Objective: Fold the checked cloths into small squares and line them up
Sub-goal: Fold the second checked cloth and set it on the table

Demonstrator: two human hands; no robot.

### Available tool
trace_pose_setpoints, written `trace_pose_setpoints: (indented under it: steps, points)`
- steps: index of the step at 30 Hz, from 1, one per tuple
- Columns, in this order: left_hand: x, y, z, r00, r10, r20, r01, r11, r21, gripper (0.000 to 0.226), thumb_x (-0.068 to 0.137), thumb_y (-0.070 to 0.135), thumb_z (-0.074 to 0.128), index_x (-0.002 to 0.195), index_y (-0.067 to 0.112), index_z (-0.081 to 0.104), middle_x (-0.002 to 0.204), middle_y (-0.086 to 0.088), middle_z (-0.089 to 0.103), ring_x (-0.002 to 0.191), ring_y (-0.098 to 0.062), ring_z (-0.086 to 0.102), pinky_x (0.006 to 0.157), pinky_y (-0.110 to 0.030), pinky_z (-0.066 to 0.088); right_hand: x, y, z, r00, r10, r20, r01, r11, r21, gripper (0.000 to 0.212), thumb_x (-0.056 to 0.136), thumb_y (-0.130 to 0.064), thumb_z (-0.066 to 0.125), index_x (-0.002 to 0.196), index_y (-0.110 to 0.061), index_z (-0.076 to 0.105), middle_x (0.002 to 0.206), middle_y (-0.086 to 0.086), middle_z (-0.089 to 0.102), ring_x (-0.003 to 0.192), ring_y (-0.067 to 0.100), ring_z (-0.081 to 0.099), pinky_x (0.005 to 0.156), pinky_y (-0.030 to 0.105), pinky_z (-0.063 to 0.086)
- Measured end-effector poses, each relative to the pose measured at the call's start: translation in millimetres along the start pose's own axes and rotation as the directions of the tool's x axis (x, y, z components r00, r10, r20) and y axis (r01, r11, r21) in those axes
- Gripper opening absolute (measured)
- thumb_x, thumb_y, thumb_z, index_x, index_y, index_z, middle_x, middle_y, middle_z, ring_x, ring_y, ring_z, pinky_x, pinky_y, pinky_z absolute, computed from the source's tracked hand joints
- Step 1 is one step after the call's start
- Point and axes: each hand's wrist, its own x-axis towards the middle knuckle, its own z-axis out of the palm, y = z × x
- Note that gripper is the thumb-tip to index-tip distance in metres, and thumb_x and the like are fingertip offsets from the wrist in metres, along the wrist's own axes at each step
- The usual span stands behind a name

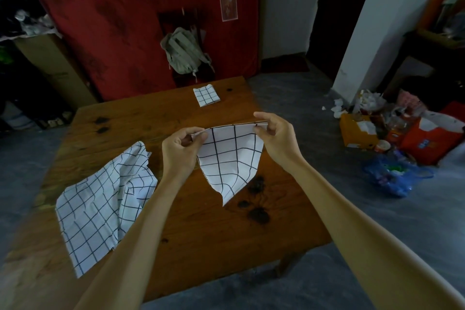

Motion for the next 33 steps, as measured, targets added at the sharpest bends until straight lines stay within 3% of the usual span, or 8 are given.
trace_pose_setpoints:
  steps: [4,11,14,18,20,24,30,33]
  points:
    - [-1.4,3.0,1.6,1.000,-0.002,-0.004,0.002,1.000,-0.007,0.012,0.084,0.019,0.071,0.096,0.014,0.072,0.078,0.006,0.069,0.054,0.007,0.056,0.050,-0.006,0.040,-0.3,3.9,-1.2,1.000,0.027,0.002,-0.027,0.999,0.024,0.033,0.097,-0.012,0.056,0.127,-0.022,0.058,0.101,-0.012,0.064,0.089,-0.002,0.061,0.081,0.012,0.050]
    - [-3.0,4.4,2.8,1.000,-0.006,-0.011,0.006,1.000,-0.002,0.013,0.084,0.019,0.071,0.097,0.015,0.072,0.081,0.008,0.070,0.065,0.003,0.063,0.058,-0.009,0.047,-0.8,12.1,1.5,0.998,0.050,-0.047,-0.051,0.998,-0.023,0.036,0.096,-0.009,0.055,0.130,-0.021,0.056,0.123,-0.005,0.063,0.104,0.002,0.060,0.088,0.015,0.051]
    - [-5.2,6.7,8.5,0.999,0.027,0.023,-0.027,0.999,0.024,0.011,0.084,0.019,0.071,0.095,0.018,0.072,0.087,0.012,0.070,0.079,0.001,0.067,0.068,-0.013,0.051,-7.6,13.1,8.1,0.984,-0.147,-0.101,0.109,0.944,-0.312,0.047,0.092,-0.007,0.058,0.135,-0.021,0.049,0.129,-0.002,0.054,0.116,0.009,0.051,0.102,0.030,0.044]
    - [-10.4,14.0,22.1,0.988,0.124,0.091,-0.126,0.992,0.024,0.010,0.086,0.014,0.069,0.094,0.019,0.073,0.088,0.012,0.071,0.083,-0.001,0.067,0.073,-0.015,0.052,-13.4,0.2,28.3,0.927,-0.356,0.118,0.361,0.760,-0.541,0.048,0.089,-0.016,0.062,0.135,-0.022,0.049,0.139,0.002,0.047,0.139,0.019,0.032,0.118,0.044,0.015]
    - [-12.3,17.9,24.7,0.981,0.169,0.096,-0.171,0.985,0.019,0.011,0.086,0.013,0.069,0.093,0.020,0.073,0.087,0.014,0.070,0.082,-0.001,0.067,0.071,-0.014,0.051,-11.0,-5.9,35.7,0.928,-0.337,0.158,0.369,0.784,-0.498,0.035,0.091,-0.019,0.061,0.126,-0.021,0.058,0.129,0.001,0.060,0.133,0.017,0.043,0.120,0.046,0.012]
    - [-10.2,16.5,15.8,0.982,0.157,0.104,-0.160,0.987,0.027,0.008,0.089,0.021,0.066,0.095,0.019,0.071,0.088,0.014,0.070,0.083,-0.002,0.065,0.070,-0.015,0.051,-3.4,-6.4,34.1,0.952,-0.292,0.091,0.304,0.871,-0.387,0.013,0.093,-0.022,0.060,0.103,-0.026,0.067,0.101,-0.012,0.067,0.101,0.004,0.058,0.110,0.046,0.031]
    - [-15.9,-2.6,9.0,0.975,0.171,0.144,-0.195,0.967,0.166,0.007,0.090,0.021,0.064,0.088,0.018,0.069,0.075,0.013,0.065,0.066,-0.002,0.060,0.053,-0.014,0.043,-1.5,0.2,24.7,0.964,-0.237,0.122,0.265,0.908,-0.325,0.016,0.092,-0.032,0.059,0.105,-0.026,0.067,0.100,-0.016,0.067,0.098,0.001,0.060,0.107,0.048,0.035]
    - [-16.4,0.1,15.7,0.964,0.209,0.166,-0.245,0.940,0.236,0.005,0.089,0.016,0.066,0.085,0.016,0.069,0.063,0.019,0.056,0.055,0.000,0.053,0.049,-0.010,0.036,-9.1,-9.3,28.2,0.941,-0.290,0.177,0.329,0.906,-0.267,0.020,0.092,-0.032,0.061,0.111,-0.025,0.063,0.107,-0.021,0.061,0.103,-0.002,0.056,0.103,0.030,0.039]
